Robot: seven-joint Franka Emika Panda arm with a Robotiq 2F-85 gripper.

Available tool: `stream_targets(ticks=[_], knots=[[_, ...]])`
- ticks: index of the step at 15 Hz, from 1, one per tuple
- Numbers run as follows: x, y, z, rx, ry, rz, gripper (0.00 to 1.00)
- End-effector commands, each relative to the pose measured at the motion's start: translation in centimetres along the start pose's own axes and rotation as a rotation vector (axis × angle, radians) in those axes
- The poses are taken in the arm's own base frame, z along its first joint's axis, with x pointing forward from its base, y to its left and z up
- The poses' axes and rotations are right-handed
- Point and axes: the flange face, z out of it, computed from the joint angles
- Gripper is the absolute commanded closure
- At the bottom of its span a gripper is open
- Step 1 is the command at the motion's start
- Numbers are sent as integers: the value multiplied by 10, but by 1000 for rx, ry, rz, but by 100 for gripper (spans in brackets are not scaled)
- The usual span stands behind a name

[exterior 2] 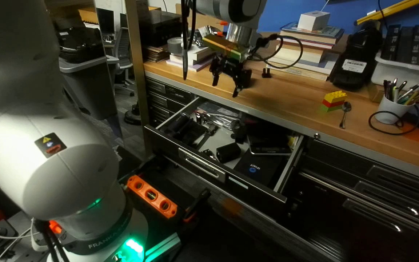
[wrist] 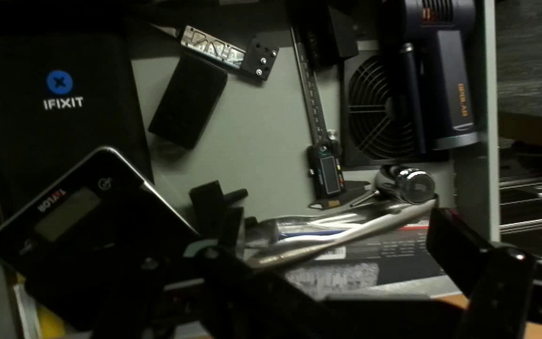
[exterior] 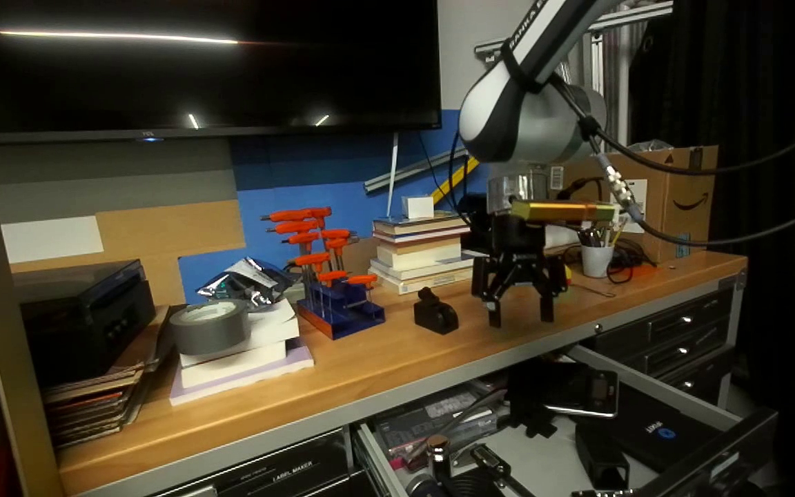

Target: Pick up the black objects from the counter and put them in the open drawer and close it

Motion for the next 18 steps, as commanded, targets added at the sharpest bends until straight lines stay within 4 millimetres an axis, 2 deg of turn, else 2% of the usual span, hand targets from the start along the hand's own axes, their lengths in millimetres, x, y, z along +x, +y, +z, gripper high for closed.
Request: stream_targets(ticks=[1,4,9,13,18], knots=[[9,-31,-43,4,20,-201,0],[30,-56,-51,7,24,-347,0],[68,-81,-32,14,7,-485,0],[98,-85,-19,-14,19,-515,0],[129,-80,-27,-143,146,-424,0]])
